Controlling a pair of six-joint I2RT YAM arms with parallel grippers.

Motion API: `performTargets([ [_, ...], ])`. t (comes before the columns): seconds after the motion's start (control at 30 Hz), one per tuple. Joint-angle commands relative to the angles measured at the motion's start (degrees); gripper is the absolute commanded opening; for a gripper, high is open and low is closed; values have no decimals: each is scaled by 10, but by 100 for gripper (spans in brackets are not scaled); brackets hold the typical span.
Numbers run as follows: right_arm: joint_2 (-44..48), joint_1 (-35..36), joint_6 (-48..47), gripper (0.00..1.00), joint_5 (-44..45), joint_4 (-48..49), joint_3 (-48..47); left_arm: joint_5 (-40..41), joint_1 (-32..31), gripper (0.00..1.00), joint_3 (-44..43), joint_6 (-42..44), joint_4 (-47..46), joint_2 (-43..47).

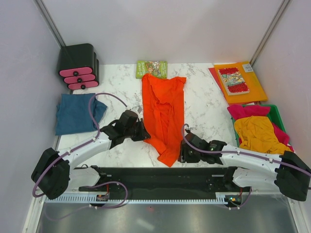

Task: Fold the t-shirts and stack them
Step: Grab the bottom of the folded rectangular tshirt with both arms

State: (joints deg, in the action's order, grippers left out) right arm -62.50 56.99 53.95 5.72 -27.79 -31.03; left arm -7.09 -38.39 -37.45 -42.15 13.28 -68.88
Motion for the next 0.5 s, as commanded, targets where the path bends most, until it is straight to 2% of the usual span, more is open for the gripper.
performTargets([
  [0.0, 3, 26, 61, 49, -4, 84, 13, 14, -4, 2, -17, -12, -10, -2],
  [0.47, -125, 107, 127, 49, 18, 166, 12, 6, -4, 2, -3, -4, 3, 16],
])
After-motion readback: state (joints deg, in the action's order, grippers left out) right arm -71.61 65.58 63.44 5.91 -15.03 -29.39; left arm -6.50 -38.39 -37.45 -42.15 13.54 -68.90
